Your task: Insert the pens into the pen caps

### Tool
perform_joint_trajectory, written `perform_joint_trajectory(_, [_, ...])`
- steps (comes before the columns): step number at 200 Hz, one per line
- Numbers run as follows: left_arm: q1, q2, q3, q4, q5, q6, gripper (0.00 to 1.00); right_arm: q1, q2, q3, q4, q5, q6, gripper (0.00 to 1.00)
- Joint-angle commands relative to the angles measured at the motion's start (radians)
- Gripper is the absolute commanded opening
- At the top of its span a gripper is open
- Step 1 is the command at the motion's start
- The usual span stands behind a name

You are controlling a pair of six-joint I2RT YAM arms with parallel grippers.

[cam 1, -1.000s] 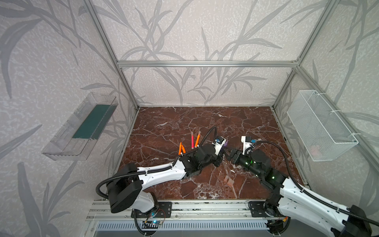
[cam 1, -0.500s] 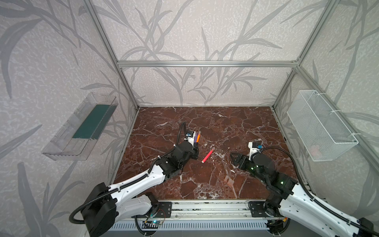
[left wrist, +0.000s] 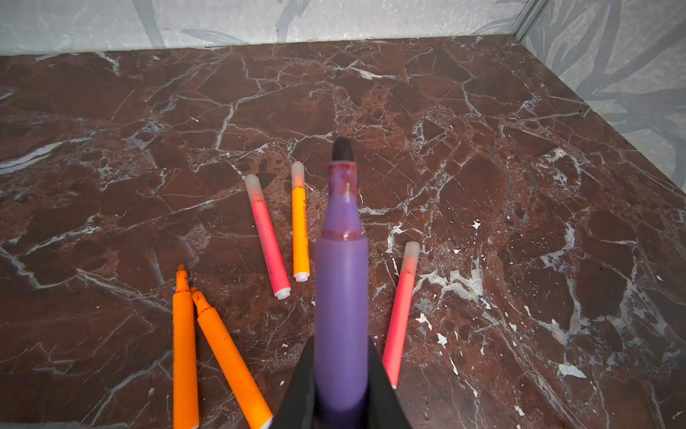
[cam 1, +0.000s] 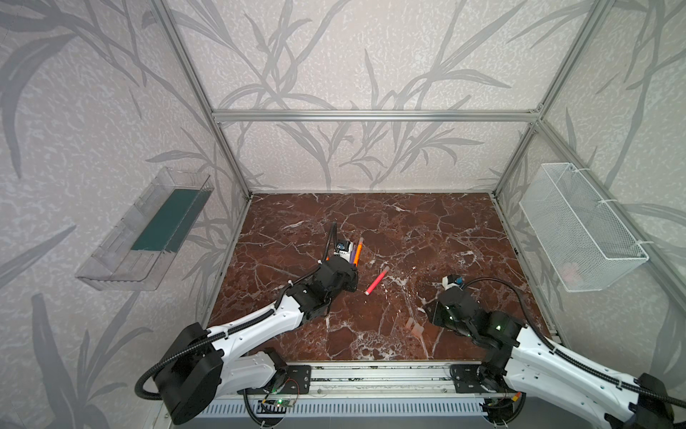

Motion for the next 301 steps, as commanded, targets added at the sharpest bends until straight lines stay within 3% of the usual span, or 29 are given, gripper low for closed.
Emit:
perform_joint_trajectory(1, [-0.002, -0.027, -0.023, -0.002, 0.017, -0.038, 0.00, 0.035, 0.012, -0.020, -0.046, -0.018, 0.029, 0.33])
perform_joint_trajectory(107, [-0.002, -0.149, -0.093, -0.045, -0.012, -0.062, 0.00, 0.226, 0.214, -0.016, -0.017, 0.046, 0.090, 0.30])
perform_joint_trajectory(183, [-0.002, -0.233, -0.115, -0.078, -0.063, -0.050, 0.00, 0.240, 0.320, -0.007, 0.027, 0.040, 0.083, 0.30])
perform_joint_trajectory(245, [-0.002, -0.401, -0.189, -0.078, -0.134, -0.059, 0.00, 0.242, 0.405, -0.003, 0.041, 0.066, 0.085, 0.31])
perform_joint_trajectory(301, [-0.002, -0.447, -0.207, -0.092, -0.164, -0.070, 0.00, 0.245, 0.461, 0.002, 0.023, 0.095, 0.089, 0.24])
